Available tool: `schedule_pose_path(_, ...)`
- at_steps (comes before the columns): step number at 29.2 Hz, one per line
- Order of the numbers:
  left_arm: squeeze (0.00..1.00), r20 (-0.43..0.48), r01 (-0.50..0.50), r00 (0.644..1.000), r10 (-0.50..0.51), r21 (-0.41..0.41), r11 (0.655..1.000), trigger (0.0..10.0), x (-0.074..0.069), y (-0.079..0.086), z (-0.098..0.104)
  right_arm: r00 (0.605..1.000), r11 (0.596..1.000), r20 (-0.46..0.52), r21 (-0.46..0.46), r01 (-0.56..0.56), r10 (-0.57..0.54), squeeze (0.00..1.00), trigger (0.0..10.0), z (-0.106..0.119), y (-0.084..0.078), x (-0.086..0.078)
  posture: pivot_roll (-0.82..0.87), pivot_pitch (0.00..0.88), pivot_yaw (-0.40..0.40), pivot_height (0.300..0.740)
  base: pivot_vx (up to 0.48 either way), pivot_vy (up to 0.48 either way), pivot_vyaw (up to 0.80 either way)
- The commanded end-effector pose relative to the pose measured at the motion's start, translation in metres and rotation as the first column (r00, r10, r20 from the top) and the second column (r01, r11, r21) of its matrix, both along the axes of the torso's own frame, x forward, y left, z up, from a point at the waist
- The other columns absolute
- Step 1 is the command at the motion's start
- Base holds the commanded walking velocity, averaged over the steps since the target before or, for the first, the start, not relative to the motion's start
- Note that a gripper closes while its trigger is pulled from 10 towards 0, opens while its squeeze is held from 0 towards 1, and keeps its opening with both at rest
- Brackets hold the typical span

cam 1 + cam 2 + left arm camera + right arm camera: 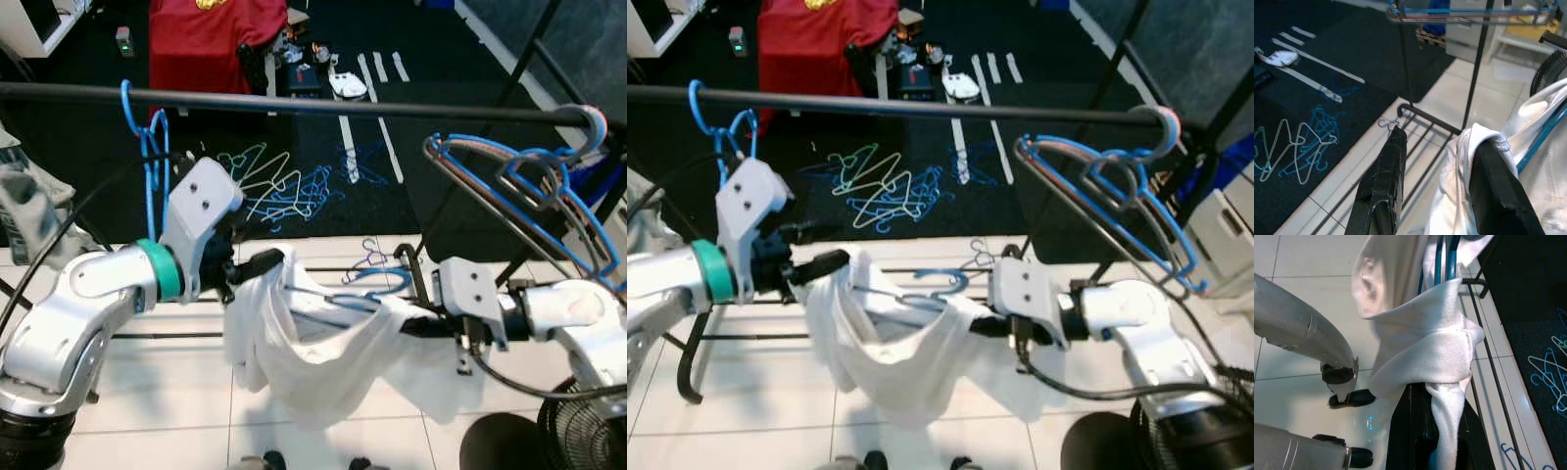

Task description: Hang hanger

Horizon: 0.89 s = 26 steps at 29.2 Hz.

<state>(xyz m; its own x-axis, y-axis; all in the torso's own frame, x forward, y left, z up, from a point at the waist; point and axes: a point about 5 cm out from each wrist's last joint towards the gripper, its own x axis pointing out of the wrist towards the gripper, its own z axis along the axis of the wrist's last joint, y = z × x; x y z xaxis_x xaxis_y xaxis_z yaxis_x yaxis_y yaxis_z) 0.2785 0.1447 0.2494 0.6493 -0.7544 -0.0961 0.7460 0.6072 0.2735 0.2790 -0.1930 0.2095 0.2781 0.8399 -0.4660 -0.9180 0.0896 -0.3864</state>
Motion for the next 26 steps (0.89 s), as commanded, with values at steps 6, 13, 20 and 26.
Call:
schedule_pose_path(6, 0.0, 0.008, 0.133, 0.989, -0.147, 0.38, 0.915, 10.0, -0.014, -0.005, -0.03, 0.997, 0.997, -0.011, -0.022, -0.074, 0.074, 0.0, 0.0, 0.003, 0.008, -0.005, -0.04, 0.136, 0.083, 0.74, 0.0, 0.0, 0.0)
schedule_pose_path(13, 1.0, -0.066, 0.227, 0.974, -0.217, 0.276, 0.934, 10.0, -0.024, -0.002, -0.02, 0.997, 0.996, -0.026, -0.04, -0.073, 0.072, 0.0, 0.0, 0.002, 0.006, -0.006, -0.03, 0.137, 0.082, 0.74, 0.0, 0.0, 0.0)
schedule_pose_path(20, 1.0, -0.117, 0.292, 0.955, -0.272, 0.211, 0.933, 10.0, -0.028, 0.01, -0.012, 0.995, 0.994, -0.034, -0.053, -0.093, 0.091, 0.0, 0.0, 0.0, 0.008, -0.008, -0.03, 0.134, 0.083, 0.74, 0.0, 0.0, 0.0)
schedule_pose_path(26, 0.0, -0.202, 0.423, 0.902, -0.381, 0.241, 0.873, 10.0, -0.041, 0.023, -0.012, 0.996, 0.993, -0.026, -0.08, -0.091, 0.09, 0.0, 0.0, -0.003, 0.006, -0.008, -0.03, 0.126, 0.088, 0.74, 0.0, 0.0, 0.0)
